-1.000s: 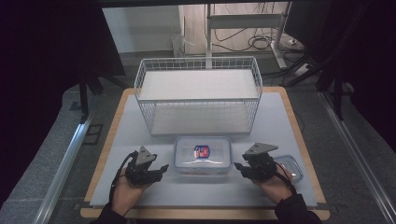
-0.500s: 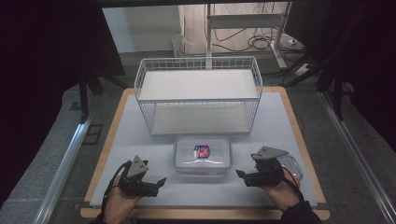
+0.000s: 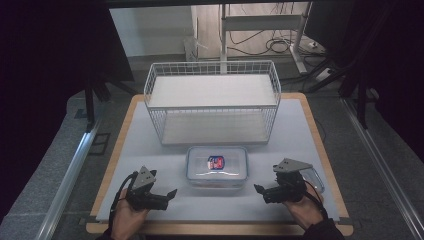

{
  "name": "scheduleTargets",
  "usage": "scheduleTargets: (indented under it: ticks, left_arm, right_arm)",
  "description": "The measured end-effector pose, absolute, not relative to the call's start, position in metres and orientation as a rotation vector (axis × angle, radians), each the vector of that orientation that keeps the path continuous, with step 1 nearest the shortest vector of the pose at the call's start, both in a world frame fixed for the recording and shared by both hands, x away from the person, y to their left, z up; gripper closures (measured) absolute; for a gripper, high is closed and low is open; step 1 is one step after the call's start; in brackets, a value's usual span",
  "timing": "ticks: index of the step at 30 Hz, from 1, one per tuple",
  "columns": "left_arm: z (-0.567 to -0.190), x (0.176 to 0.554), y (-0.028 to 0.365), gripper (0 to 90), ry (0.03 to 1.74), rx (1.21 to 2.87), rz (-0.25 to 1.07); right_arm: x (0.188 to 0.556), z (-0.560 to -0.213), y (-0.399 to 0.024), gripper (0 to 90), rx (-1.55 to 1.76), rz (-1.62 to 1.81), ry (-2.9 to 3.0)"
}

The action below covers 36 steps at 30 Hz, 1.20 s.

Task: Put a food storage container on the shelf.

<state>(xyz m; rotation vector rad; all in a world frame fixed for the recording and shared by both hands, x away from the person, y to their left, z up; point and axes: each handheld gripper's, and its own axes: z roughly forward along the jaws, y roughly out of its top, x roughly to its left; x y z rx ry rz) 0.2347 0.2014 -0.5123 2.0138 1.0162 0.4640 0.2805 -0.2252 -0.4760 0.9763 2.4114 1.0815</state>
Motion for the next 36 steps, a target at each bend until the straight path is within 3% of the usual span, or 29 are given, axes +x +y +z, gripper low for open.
scheduleTargets:
  ticks: [9, 19, 29, 36]
  left_arm:
    - [-0.512, 0.238, 0.198, 4.7, 1.011, 2.028, 0.449]
    - [-0.501, 0.249, 0.197, 6.7, 1.024, 2.012, 0.339]
    - [-0.492, 0.273, 0.185, 2.2, 1.010, 2.046, 0.279]
    - [-0.492, 0.300, 0.175, 2.1, 0.974, 2.015, 0.167]
  right_arm:
    - [0.282, -0.473, -0.225, 1.1, 0.976, 1.114, 2.408]
    - [0.287, -0.472, -0.217, 0.0, 0.931, 1.125, 2.431]
    - [0.304, -0.475, -0.202, 1.2, 0.965, 1.153, 2.479]
    - [0.318, -0.477, -0.192, 1.1, 1.022, 1.148, 2.539]
